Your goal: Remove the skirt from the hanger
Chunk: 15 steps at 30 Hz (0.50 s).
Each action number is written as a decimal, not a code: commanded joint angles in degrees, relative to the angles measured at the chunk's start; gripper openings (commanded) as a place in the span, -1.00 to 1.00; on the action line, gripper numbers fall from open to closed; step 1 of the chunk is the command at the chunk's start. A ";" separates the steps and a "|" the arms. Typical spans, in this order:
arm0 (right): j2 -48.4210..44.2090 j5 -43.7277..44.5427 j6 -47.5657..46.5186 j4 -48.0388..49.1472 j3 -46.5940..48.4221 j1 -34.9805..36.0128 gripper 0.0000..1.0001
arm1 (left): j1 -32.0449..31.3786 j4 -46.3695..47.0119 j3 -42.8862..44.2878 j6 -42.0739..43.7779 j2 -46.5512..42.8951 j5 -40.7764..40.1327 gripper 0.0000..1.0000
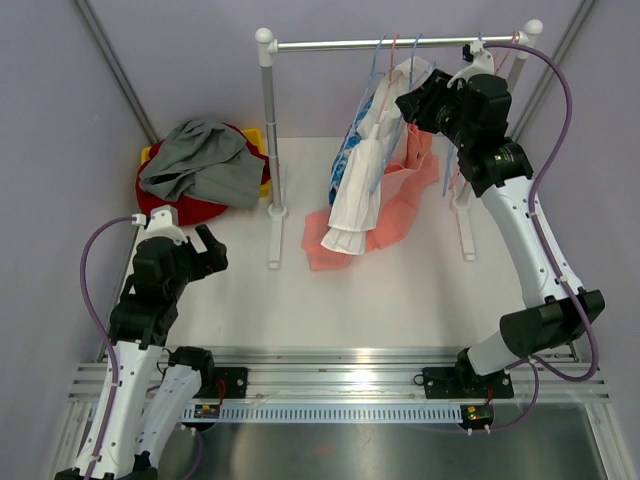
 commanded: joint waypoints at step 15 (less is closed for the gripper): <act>1.97 -0.46 -0.12 3.03 2.86 0.40 -1.00 | -0.43 2.70 0.27 -0.34 -0.12 0.91 0.97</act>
